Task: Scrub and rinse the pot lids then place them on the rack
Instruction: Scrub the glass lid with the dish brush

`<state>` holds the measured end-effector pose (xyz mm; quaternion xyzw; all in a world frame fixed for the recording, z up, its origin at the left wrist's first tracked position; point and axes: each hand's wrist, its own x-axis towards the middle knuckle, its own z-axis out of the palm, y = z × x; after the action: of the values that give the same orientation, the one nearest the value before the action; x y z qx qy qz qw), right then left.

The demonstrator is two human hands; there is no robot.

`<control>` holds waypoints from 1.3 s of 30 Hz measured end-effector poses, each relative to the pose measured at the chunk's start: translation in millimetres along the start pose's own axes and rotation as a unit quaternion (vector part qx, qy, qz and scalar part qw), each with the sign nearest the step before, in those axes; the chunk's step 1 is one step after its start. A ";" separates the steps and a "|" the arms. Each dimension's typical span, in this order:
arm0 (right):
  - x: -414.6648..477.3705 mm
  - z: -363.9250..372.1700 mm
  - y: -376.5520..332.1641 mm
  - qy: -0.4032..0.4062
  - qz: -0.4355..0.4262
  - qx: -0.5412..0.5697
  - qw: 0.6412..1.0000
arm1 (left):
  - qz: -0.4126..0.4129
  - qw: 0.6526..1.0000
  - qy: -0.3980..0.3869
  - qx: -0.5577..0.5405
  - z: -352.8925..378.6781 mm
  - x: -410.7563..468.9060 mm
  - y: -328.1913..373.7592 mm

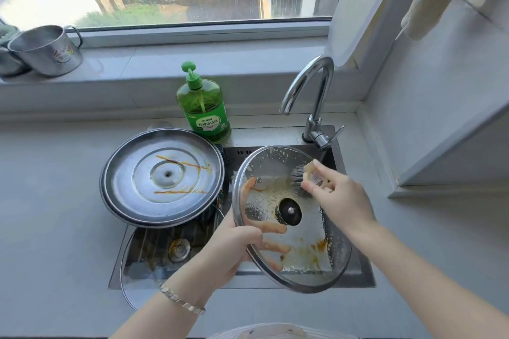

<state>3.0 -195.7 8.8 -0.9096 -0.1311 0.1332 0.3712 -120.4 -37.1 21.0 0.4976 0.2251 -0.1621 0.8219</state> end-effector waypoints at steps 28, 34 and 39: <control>24.1 3.0 -27.2 0.043 -0.109 0.044 0.992 | -0.029 0.997 -0.049 0.046 -9.1 -0.8 19.7; 5.3 17.5 -46.4 0.018 -0.228 0.039 0.973 | -0.028 0.997 -0.060 0.044 -12.7 -0.7 23.1; 35.1 -2.4 -4.1 0.063 -0.059 -0.013 0.996 | 0.012 1.000 -0.010 0.025 -20.5 -5.0 22.3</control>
<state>36.0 -182.5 8.3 -0.9116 -0.1630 0.0519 0.3739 -117.9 -8.5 32.0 0.5194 0.2072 -0.1629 0.8129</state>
